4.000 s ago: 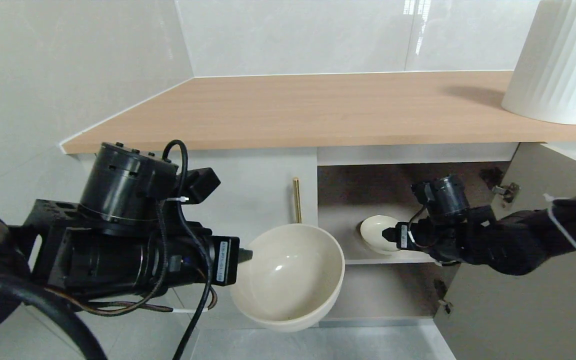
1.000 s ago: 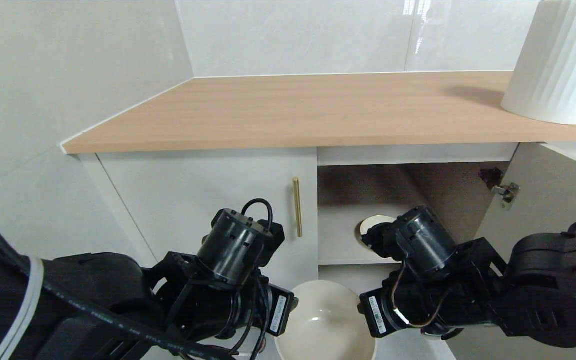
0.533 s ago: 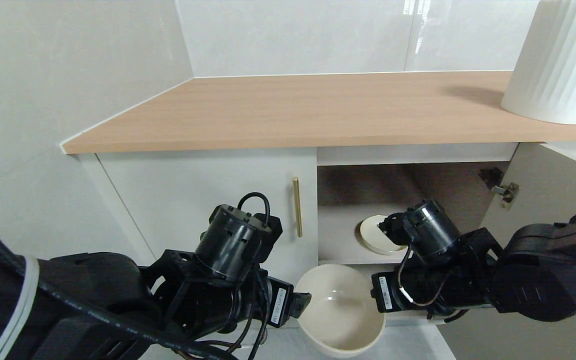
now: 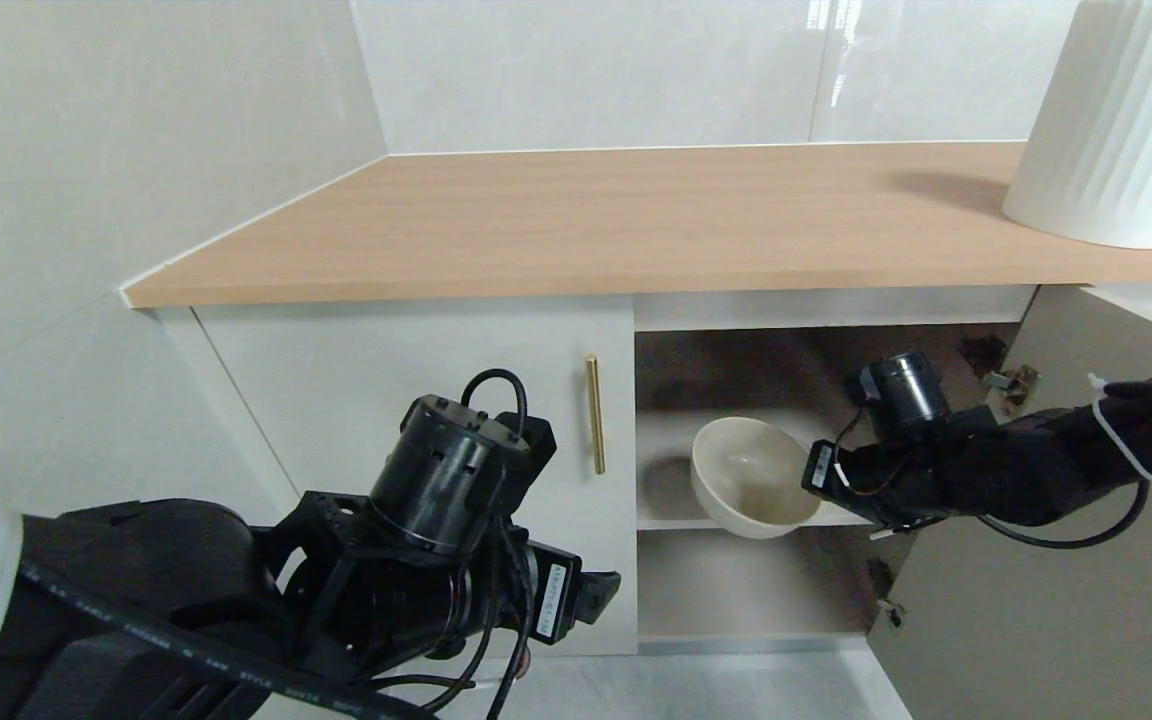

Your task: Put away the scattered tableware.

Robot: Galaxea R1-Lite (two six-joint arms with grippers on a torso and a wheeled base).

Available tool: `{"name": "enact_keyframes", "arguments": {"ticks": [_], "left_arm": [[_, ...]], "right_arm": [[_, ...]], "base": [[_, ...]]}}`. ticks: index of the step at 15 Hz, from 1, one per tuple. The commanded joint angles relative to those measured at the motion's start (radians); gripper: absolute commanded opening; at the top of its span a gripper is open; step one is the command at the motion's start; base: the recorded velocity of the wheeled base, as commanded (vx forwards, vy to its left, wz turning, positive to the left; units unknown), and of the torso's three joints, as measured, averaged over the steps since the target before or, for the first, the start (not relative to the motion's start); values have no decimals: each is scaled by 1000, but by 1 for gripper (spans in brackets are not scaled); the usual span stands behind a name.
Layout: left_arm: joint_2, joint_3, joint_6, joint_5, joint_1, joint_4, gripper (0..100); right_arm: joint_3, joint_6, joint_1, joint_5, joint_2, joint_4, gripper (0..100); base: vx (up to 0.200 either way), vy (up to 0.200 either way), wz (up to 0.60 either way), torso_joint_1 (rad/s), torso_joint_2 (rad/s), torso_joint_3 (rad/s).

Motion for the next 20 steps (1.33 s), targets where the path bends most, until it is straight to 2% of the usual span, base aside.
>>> {"name": "enact_keyframes", "arguments": {"ticks": [1,4,9,16,20], "left_arm": [[-2,-1,-4,-1,0,0,100],[1,-1,-4,-1,0,0,100],[6,-3,-4,1,0,-5,100],[7,-1,-5,1,0,-13,100],[12,-1,-5,-1,0,-14,100]], "right_arm": [[10,5,-23,-43,52,-99,0],[14,20,-71,-49,78,-197,0],[-1,11,-88,-103,139,-303,0],[-50,-29,-97,-192,227,-320,0],[-73,-29,-97,-197,242,-320,0]], "base": [[0,0,0,0,0,0],[0,0,0,0,0,0],[0,0,0,0,0,0],[0,0,0,0,0,0],[0,0,0,0,0,0]]}}
